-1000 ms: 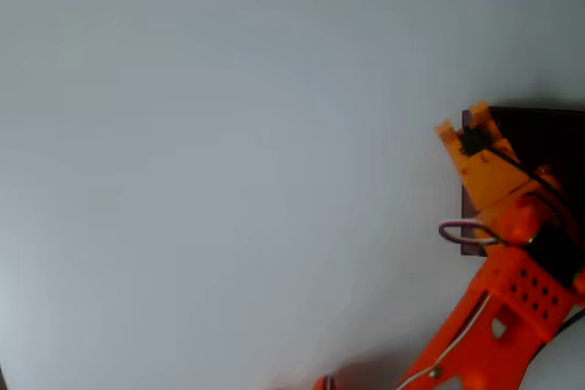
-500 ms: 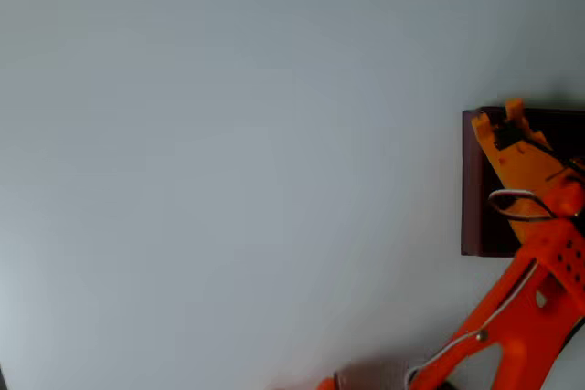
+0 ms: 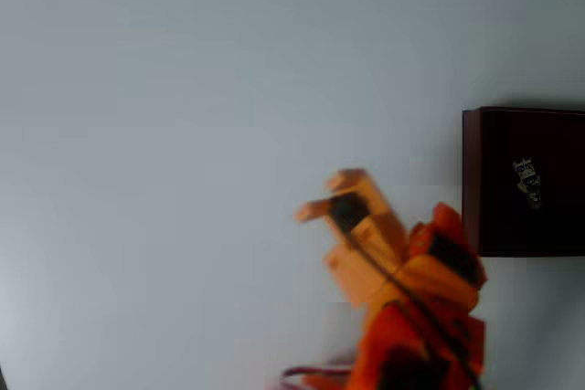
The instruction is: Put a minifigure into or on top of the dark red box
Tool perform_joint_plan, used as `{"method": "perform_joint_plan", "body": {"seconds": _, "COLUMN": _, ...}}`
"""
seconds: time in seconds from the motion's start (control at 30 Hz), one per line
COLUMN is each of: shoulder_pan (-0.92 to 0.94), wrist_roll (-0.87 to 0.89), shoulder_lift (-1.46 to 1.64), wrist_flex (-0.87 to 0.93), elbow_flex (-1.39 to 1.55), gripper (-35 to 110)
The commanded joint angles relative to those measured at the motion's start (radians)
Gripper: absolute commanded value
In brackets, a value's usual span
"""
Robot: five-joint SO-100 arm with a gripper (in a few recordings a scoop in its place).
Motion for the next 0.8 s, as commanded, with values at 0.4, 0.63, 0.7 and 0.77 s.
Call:
{"method": "perform_joint_plan", "body": {"seconds": 0.4, "shoulder_pan": -0.891, "wrist_roll": -0.094, "shoulder_lift": 0.824, "wrist_flex": 0.178, "elbow_flex": 0.552, "gripper": 0}}
{"method": "perform_joint_plan", "body": {"seconds": 0.63, "shoulder_pan": -1.055, "wrist_roll": -0.195, "shoulder_lift": 0.884, "wrist_flex": 0.178, "elbow_flex": 0.641, "gripper": 0}}
{"method": "perform_joint_plan", "body": {"seconds": 0.7, "shoulder_pan": -1.057, "wrist_roll": -0.190, "shoulder_lift": 0.884, "wrist_flex": 0.158, "elbow_flex": 0.703, "gripper": 0}}
{"method": "perform_joint_plan", "body": {"seconds": 0.77, "shoulder_pan": -1.062, "wrist_roll": -0.187, "shoulder_lift": 0.882, "wrist_flex": 0.155, "elbow_flex": 0.703, "gripper": 0}}
